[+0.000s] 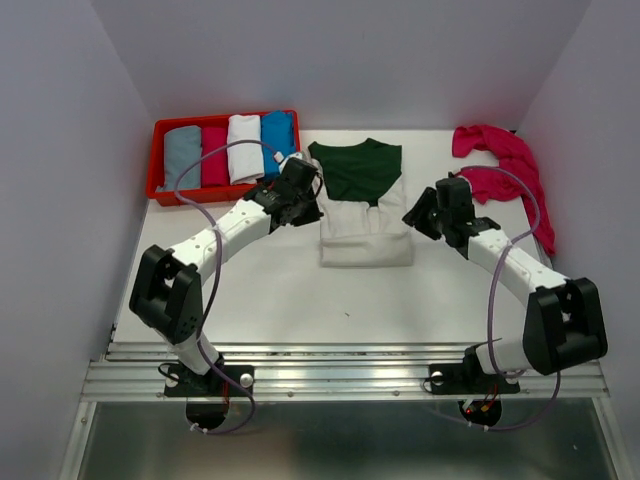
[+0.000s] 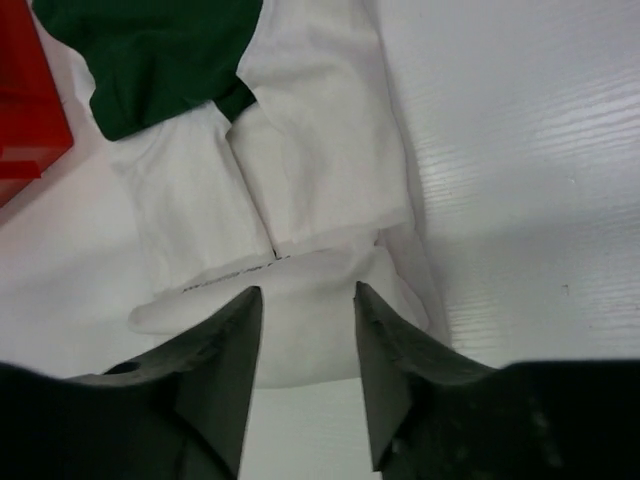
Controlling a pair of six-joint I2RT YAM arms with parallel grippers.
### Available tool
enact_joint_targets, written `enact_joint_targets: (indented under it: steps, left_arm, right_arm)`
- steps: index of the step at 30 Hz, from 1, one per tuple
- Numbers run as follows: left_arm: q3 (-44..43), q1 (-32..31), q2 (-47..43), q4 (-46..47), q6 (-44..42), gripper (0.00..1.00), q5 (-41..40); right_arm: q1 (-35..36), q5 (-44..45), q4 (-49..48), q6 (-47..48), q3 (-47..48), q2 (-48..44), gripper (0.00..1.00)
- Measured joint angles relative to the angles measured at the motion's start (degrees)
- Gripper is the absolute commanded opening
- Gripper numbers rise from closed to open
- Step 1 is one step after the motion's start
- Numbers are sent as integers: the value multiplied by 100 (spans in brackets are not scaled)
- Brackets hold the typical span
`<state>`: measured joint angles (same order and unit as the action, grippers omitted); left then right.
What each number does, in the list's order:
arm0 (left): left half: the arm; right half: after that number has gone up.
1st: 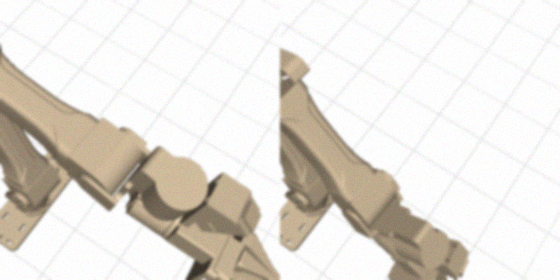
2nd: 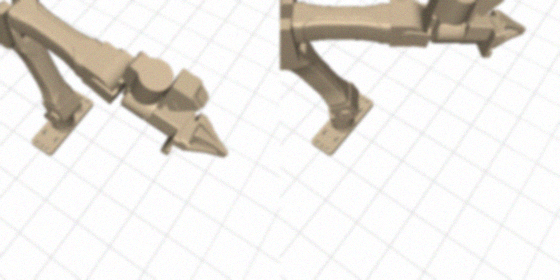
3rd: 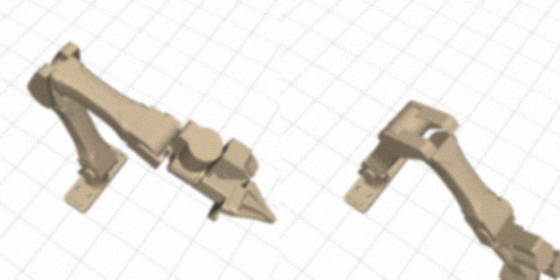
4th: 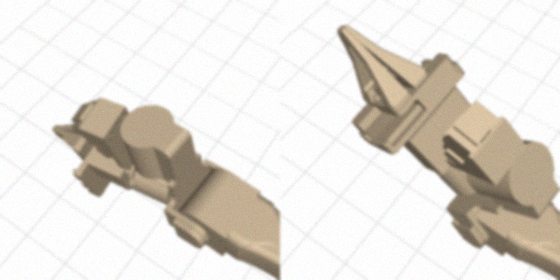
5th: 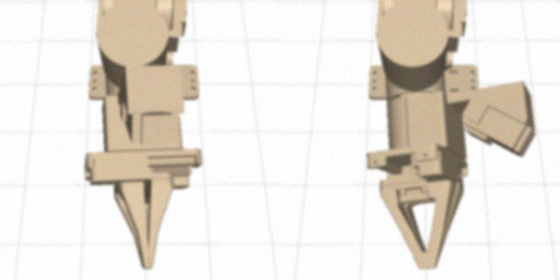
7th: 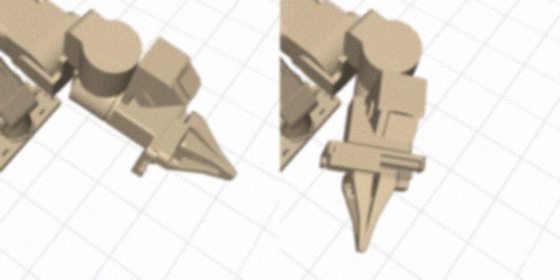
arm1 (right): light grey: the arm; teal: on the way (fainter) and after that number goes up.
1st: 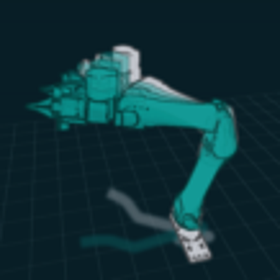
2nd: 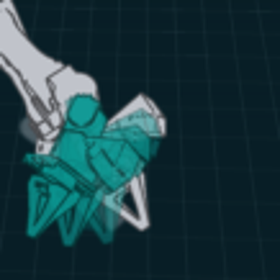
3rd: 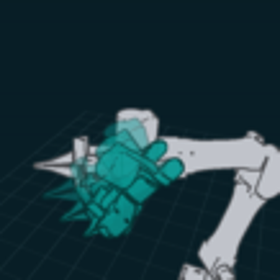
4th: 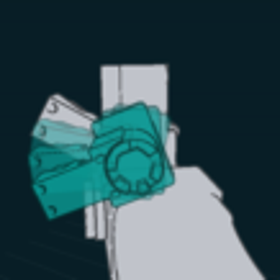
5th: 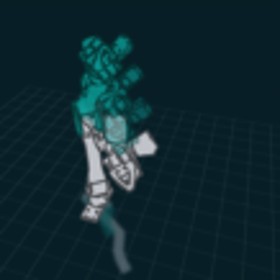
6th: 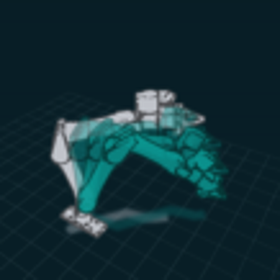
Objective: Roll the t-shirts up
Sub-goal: Roll the T-shirt to the center of the board.
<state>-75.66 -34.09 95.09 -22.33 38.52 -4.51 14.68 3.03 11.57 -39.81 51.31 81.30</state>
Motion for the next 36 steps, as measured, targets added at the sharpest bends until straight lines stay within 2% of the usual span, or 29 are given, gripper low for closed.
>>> enact_joint_targets:
  steps: [1,2,5,9,21,30,36]
  left_arm:
    - [2,-101,-116,20,-11,0,-26]
    - [15,-173,-173,50,-20,0,-31]
    - [98,-431,-175,238,0,0,52]
    - [264,-636,162,415,63,0,295]
    - [385,-625,855,673,55,0,662]
    - [31,-341,1506,691,-170,0,667]
    - [-144,-153,1641,708,-251,0,664]
  right_arm:
    - [0,2,-7,2,-44,-179,25]
    - [2,2,-9,-4,-98,-332,17]
    - [26,-13,-57,-39,-308,-603,2]
    - [66,-96,-48,-55,-466,-494,2]
    - [116,-492,-70,4,-358,481,2]
    - [116,-319,-144,15,142,1228,1]
    - [116,-76,-153,42,363,1613,1]
